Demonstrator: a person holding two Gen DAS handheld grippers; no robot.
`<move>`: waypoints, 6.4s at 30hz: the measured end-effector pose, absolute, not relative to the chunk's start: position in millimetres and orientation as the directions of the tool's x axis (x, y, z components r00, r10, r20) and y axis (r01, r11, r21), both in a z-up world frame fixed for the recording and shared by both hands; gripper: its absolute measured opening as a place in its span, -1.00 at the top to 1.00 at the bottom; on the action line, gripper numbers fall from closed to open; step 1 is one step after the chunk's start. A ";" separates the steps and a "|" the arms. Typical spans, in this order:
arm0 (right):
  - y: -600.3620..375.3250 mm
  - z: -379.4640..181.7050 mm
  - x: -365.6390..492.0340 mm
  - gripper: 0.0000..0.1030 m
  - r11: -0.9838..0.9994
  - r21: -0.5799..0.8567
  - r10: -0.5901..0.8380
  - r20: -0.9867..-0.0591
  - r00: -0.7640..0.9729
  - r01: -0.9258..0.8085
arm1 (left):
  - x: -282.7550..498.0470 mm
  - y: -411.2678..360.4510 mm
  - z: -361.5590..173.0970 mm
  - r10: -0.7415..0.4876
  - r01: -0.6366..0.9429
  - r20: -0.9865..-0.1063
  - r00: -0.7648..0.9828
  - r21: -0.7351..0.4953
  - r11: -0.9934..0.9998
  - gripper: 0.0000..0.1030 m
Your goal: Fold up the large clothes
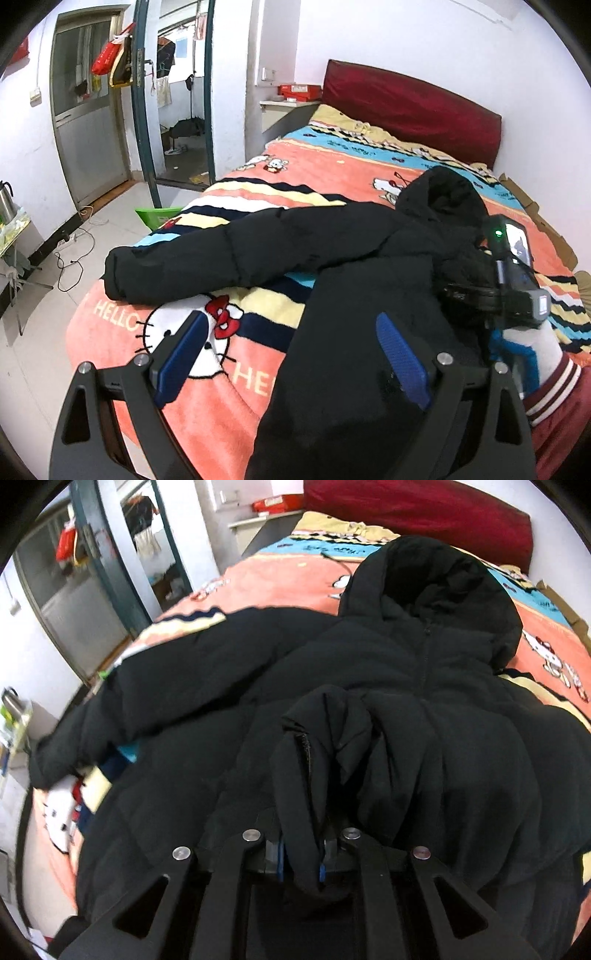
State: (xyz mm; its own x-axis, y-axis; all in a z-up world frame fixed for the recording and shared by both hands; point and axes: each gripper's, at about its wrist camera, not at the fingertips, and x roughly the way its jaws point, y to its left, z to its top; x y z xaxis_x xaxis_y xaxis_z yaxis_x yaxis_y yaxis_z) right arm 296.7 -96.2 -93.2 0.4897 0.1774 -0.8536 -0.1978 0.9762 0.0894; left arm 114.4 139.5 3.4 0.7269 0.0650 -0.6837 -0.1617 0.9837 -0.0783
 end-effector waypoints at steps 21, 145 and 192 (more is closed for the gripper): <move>-141.8 -36.2 215.3 -0.06 0.962 0.175 0.267 -0.762 0.591 -0.208 | 91.9 88.1 33.9 0.064 -0.120 -0.683 0.728 -0.035 0.992 -0.81; -279.5 -1.1 45.3 -0.32 0.977 -0.014 -0.152 -0.750 0.643 0.215 | 144.9 367.2 -106.2 -0.106 -0.455 -0.707 0.700 -0.555 0.696 -0.80; -356.8 -15.1 49.6 -0.32 0.951 0.115 -0.123 -0.713 0.691 0.287 | 240.9 270.6 49.0 -0.118 -0.219 -0.578 0.808 -0.480 0.850 0.78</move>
